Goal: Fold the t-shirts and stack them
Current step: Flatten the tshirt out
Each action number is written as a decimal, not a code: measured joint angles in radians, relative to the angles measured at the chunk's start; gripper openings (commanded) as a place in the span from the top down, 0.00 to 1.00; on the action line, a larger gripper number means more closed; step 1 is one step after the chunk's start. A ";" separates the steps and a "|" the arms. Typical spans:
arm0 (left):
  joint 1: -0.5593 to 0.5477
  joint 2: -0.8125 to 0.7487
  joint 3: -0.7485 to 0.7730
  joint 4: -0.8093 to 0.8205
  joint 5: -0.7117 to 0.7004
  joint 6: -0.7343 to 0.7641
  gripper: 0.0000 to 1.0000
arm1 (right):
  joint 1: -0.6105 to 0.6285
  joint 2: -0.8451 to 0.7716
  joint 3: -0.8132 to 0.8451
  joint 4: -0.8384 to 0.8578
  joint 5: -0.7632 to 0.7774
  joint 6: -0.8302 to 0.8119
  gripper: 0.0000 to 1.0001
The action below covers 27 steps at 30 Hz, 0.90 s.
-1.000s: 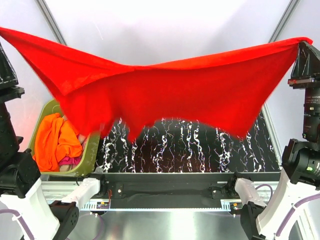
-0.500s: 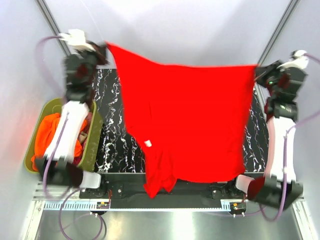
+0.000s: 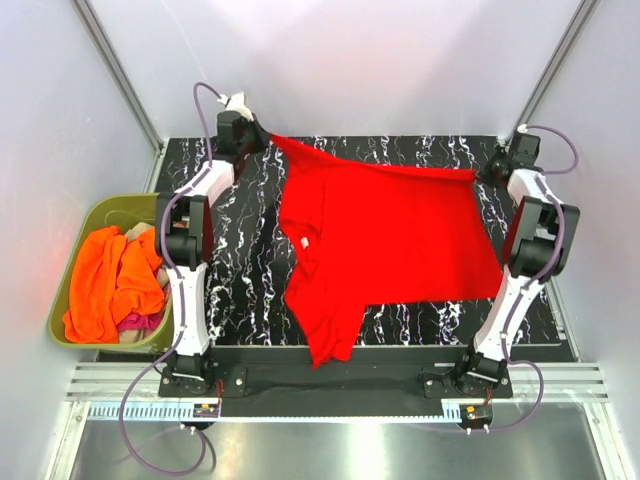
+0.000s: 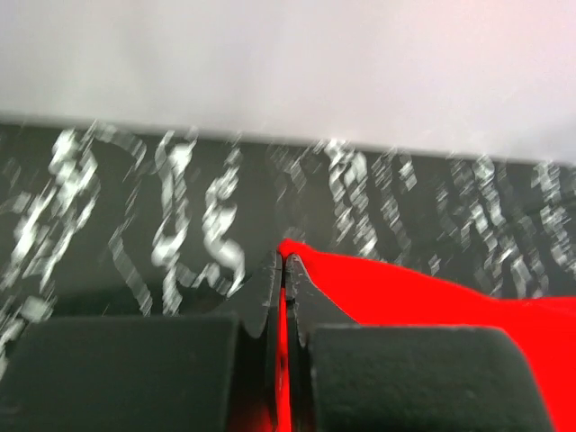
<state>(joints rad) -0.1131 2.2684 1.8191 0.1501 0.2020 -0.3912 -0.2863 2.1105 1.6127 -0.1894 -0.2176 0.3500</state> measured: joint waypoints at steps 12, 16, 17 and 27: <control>-0.042 0.117 0.135 0.040 -0.047 -0.126 0.98 | -0.001 0.220 0.261 -0.079 0.019 -0.008 0.94; -0.042 0.187 0.163 0.041 -0.064 -0.187 0.99 | -0.001 0.293 0.347 -0.095 0.019 -0.006 0.93; -0.042 0.205 0.174 0.041 -0.067 -0.202 0.99 | -0.001 0.316 0.379 -0.097 0.018 -0.004 0.93; -0.051 0.323 0.440 -0.058 -0.139 -0.202 0.54 | -0.002 0.653 0.978 -0.205 -0.012 0.086 0.44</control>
<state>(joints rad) -0.1642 2.5912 2.2593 0.0925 0.0631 -0.5934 -0.2882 2.7636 2.5908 -0.3946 -0.2295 0.4362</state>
